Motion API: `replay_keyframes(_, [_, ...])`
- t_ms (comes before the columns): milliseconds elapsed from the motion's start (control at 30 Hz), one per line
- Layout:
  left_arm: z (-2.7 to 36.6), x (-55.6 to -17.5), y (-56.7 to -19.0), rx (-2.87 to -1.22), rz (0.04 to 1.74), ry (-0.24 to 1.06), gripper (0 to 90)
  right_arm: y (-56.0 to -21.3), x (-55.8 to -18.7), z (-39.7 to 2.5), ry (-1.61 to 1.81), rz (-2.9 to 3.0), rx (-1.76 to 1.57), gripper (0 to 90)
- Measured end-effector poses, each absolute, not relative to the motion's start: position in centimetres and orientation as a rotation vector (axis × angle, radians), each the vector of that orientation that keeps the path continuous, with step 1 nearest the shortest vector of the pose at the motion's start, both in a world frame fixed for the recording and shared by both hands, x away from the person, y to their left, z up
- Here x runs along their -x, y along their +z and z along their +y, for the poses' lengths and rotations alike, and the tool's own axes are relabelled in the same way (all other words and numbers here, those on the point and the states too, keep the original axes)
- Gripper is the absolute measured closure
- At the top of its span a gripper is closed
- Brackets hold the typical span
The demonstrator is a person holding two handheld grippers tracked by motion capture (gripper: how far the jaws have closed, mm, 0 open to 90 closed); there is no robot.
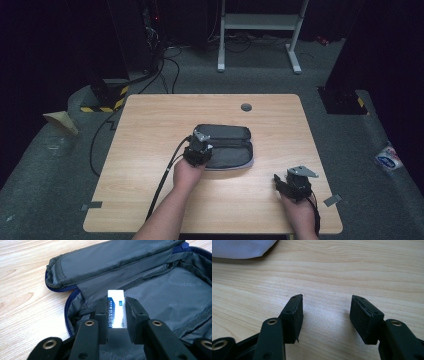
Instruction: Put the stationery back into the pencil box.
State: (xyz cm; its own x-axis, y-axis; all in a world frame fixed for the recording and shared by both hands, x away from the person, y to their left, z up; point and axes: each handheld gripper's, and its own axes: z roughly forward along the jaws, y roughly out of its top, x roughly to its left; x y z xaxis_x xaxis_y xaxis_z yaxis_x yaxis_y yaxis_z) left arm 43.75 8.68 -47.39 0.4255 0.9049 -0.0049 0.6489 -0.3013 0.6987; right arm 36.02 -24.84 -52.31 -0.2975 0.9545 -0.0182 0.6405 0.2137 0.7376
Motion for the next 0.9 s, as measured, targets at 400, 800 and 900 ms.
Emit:
replay_keyframes(400, [8.8,-43.5,-46.7,-2.032,1.275,0.509,59.4,-52.3,-36.0,-24.8,0.874,2.017,-1.474,44.1])
replay_keyframes(800, [10.2,-43.2,-45.5,-2.009,1.23,0.545,48.0,-52.3,-36.0,-24.8,0.874,2.017,-1.474,44.1])
replay_keyframes(900, [10.3,-43.0,-45.3,-2.007,1.224,0.546,44.6,-52.3,-36.0,-24.8,0.874,2.016,-1.476,44.1])
